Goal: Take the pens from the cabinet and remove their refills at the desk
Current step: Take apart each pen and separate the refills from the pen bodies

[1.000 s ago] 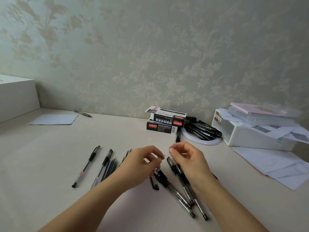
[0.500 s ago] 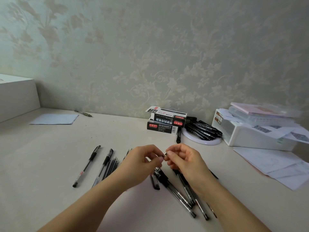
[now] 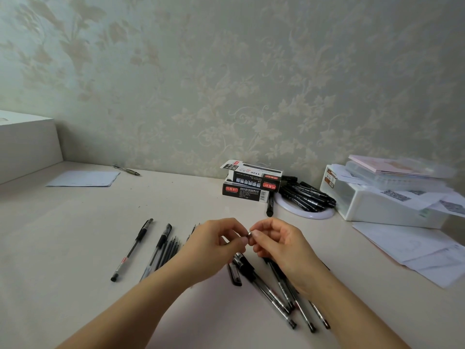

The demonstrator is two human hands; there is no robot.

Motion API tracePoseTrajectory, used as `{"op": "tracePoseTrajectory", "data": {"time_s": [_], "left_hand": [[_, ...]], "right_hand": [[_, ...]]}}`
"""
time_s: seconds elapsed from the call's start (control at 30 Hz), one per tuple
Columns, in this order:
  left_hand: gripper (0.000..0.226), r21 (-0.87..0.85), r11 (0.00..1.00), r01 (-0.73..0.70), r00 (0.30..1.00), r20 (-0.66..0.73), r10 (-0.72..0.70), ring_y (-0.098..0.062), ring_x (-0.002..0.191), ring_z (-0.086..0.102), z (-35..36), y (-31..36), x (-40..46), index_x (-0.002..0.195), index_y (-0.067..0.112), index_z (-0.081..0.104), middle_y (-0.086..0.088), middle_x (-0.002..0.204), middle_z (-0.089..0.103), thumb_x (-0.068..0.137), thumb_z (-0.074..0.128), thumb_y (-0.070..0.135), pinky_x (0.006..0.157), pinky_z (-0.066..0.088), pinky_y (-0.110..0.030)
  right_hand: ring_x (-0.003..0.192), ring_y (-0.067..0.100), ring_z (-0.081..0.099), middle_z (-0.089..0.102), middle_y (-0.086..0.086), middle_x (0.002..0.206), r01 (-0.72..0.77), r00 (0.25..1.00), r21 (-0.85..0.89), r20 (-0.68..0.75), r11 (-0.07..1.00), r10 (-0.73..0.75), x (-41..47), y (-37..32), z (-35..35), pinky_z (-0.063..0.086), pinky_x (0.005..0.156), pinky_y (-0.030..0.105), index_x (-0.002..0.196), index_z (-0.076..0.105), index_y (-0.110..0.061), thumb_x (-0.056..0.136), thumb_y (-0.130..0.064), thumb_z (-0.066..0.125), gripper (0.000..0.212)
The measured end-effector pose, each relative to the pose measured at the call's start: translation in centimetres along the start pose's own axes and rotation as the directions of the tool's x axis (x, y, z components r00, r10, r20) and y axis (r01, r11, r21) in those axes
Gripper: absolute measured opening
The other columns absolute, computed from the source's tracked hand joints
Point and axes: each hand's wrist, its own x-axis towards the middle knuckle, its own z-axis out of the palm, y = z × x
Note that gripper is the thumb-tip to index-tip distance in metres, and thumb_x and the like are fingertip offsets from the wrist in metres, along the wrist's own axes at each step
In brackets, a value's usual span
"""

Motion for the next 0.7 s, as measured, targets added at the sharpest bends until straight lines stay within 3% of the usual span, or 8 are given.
{"op": "tracePoseTrajectory", "data": {"time_s": [0.17,0.3,0.5,0.7], "left_hand": [[0.007,0.037,0.999,-0.022,0.999,-0.027,0.023,-0.001,0.057,0.061,-0.03,0.08,-0.01,0.087,0.030,0.063,0.012,0.074,0.073,0.088,0.067,0.025,0.060,0.048,-0.017],[0.016,0.240,0.962,-0.130,0.990,-0.028,0.141,0.000,0.064,0.059,-0.35,0.12,-0.14,0.082,0.030,0.052,0.015,0.072,0.069,0.087,0.068,0.029,0.058,0.040,-0.009],[0.010,0.306,0.929,-0.207,0.978,0.052,0.201,-0.005,0.072,0.058,-0.58,0.23,-0.12,0.089,0.028,0.059,0.016,0.076,0.064,0.091,0.060,0.019,0.063,0.043,-0.014],[0.009,0.333,0.906,-0.261,0.964,0.045,0.261,-0.002,0.071,0.056,-0.85,0.34,-0.03,0.090,0.024,0.063,0.020,0.075,0.060,0.090,0.063,0.015,0.064,0.038,-0.008]], "right_hand": [[0.071,0.008,0.068,0.075,0.006,0.083,0.003,1.000,-0.014,0.012,1.000,-0.003,-0.04,-0.04,-0.07,0.054,0.068,0.018,0.098,0.069,-0.011,0.092,-0.010,0.065,0.007],[0.070,0.009,0.069,0.075,0.002,0.078,0.014,0.999,-0.046,0.036,0.999,-0.012,-0.07,-0.02,-0.19,0.053,0.066,0.017,0.095,0.070,-0.011,0.089,-0.010,0.070,0.006],[0.072,0.007,0.066,0.074,0.001,0.079,0.091,0.995,-0.186,0.068,0.978,-0.079,-0.06,0.00,-0.77,0.053,0.070,0.020,0.091,0.070,-0.020,0.089,-0.014,0.070,0.007],[0.079,0.012,0.068,0.072,-0.003,0.080,0.154,0.987,-0.288,0.089,0.945,-0.134,0.04,0.38,-0.89,0.056,0.076,0.028,0.090,0.069,-0.029,0.090,-0.021,0.068,0.008]]}}
